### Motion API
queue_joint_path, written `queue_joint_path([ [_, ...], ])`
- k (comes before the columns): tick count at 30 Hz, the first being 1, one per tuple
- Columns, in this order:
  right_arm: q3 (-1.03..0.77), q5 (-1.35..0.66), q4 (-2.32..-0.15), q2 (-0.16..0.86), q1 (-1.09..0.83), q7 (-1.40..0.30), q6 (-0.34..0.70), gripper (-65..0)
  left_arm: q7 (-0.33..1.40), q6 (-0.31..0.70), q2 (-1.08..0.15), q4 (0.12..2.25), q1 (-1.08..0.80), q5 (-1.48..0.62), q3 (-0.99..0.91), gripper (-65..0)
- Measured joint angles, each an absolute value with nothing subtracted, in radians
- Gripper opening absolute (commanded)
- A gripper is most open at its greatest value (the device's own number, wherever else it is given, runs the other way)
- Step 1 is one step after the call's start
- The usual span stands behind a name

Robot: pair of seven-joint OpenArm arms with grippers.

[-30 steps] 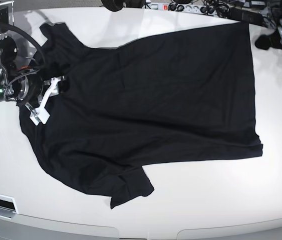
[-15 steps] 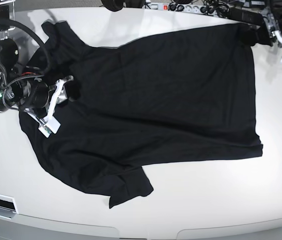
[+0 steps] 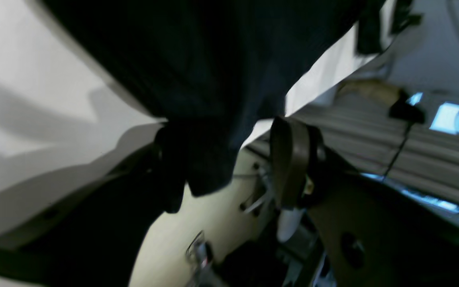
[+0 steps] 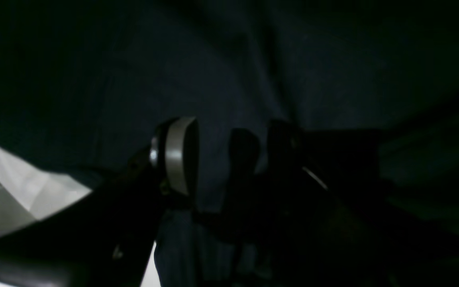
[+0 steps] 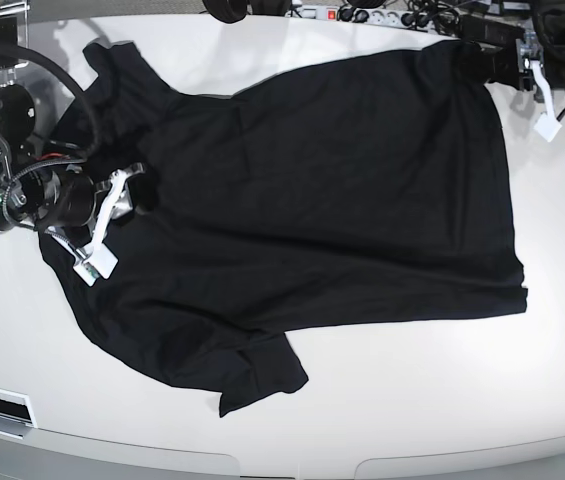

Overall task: Layout the t-shirt on the table in an organized manner, then fold the t-shirt properly
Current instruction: 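Hold the shirt edges with both grippers and pull them apart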

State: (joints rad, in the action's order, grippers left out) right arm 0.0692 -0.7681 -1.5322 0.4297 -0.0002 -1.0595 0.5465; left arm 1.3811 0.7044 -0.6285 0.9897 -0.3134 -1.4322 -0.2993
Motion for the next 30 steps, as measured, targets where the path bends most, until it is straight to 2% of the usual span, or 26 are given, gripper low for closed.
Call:
queue_joint_path([
  [5,0.069,-0.768,-1.532,0.429,-0.003,-1.06,0.546,-34.4,1.385,0.7,-0.667,0.999,-0.319,-1.413,-0.303,-29.3],
  [14,0.069,-0.768,-1.532,0.429,-0.001,-1.06,0.54,-34.4,1.389,0.696,-0.672,1.007,-0.324,-1.38,-0.476,-29.3],
  [24,0.069,-0.768,-1.532,0.43,-0.001,-1.06,0.533,-34.4,1.389,0.696,-0.671,1.006,-0.324,-1.379,-0.485,-29.3],
  [30,0.069,-0.769,-1.532,0.429,-0.001,-1.06,0.533,-34.4,1.39,0.696,-0.705,1.006,-0.324,-1.264,-0.485,-29.3],
])
